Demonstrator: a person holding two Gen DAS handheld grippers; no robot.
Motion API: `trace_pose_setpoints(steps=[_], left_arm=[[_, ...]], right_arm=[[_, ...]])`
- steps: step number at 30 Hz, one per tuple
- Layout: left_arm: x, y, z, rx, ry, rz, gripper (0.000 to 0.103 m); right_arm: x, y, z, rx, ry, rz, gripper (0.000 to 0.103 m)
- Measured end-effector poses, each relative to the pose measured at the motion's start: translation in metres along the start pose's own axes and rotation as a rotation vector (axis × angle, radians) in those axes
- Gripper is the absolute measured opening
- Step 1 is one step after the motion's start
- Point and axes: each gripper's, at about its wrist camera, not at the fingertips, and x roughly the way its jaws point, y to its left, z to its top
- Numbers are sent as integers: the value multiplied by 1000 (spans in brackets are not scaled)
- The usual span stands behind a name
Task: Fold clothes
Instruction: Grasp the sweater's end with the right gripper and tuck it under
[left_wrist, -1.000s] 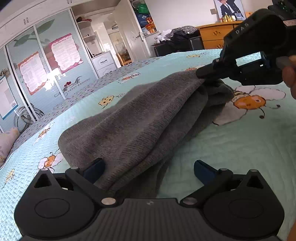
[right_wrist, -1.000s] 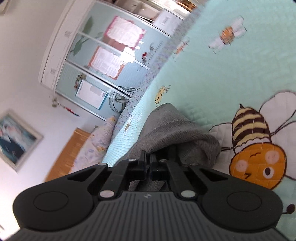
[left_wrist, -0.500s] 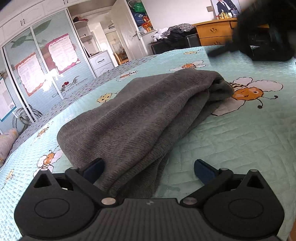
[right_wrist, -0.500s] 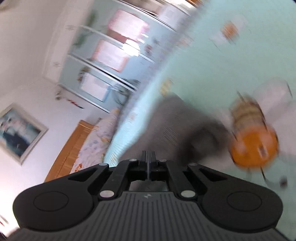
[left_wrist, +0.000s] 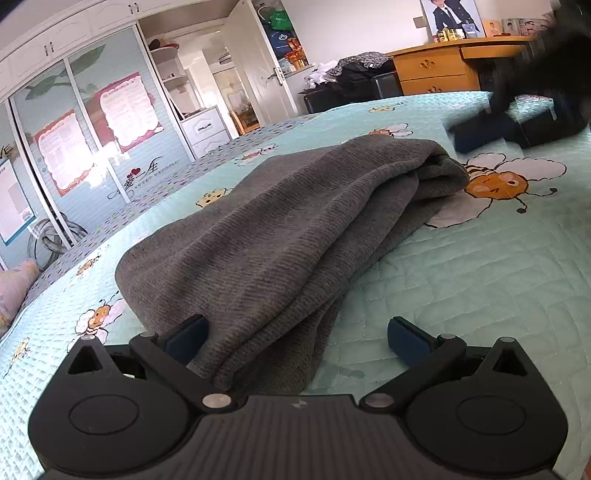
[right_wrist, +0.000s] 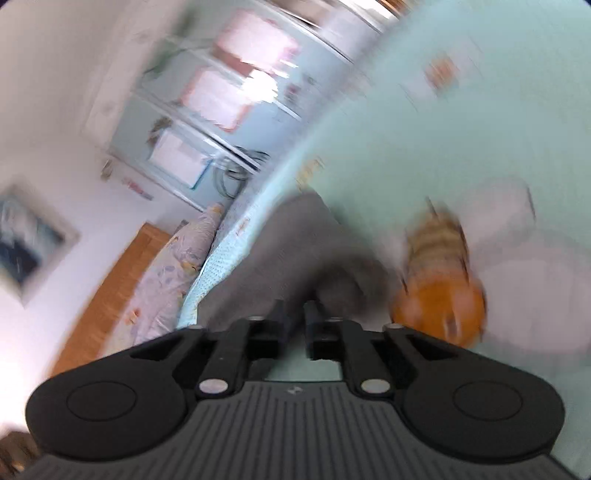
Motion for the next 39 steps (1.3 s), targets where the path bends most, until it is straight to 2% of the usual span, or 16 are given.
trace_pose_setpoints(steps=[2, 3, 5, 6, 7, 8, 11, 14, 17, 25, 27, 28, 29, 32, 35, 39], left_arm=[[0, 0, 0, 1, -1, 3, 102], [0, -1, -1, 4, -1, 6, 102], [1, -4, -3, 6, -3, 10, 103], [2, -8, -6, 6, -4, 12, 103], [3, -11, -8, 6, -5, 13, 103], [4, -9, -7, 6, -5, 13, 103], [5, -4, -4, 10, -4, 15, 103], [5, -5, -4, 12, -2, 17, 103], [4, -6, -5, 15, -3, 19, 103], [0, -1, -4, 17, -2, 18, 103], [-1, 1, -4, 18, -2, 18, 103], [-1, 1, -3, 19, -2, 18, 103], [-1, 1, -4, 17, -2, 18, 103], [-2, 4, -4, 12, -1, 19, 103], [-2, 7, -6, 0, -2, 28, 103], [-2, 9, -6, -4, -7, 37, 102]], right_arm=[[1, 18, 17, -214, -18, -82, 65], [5, 25, 19, -350, -13, -147, 68], [14, 34, 16, -612, 6, -269, 68], [17, 33, 12, -687, 28, -282, 67], [21, 32, 7, -761, 51, -294, 61], [24, 30, 2, -836, 74, -306, 49], [34, 27, -12, -1053, 140, -340, 36], [38, 29, -8, -1111, 147, -326, 27], [45, 28, -6, -1193, 185, -322, 25], [37, 39, -61, -1593, 121, -375, 25], [38, 39, -60, -1595, 131, -381, 25], [40, 40, -55, -1564, 147, -374, 20], [43, 41, -51, -1542, 170, -362, 6], [43, 48, -52, -1548, 188, -350, 4], [12, 71, -74, -1626, 113, -364, 4], [-2, 66, -117, -1696, 179, -359, 4]])
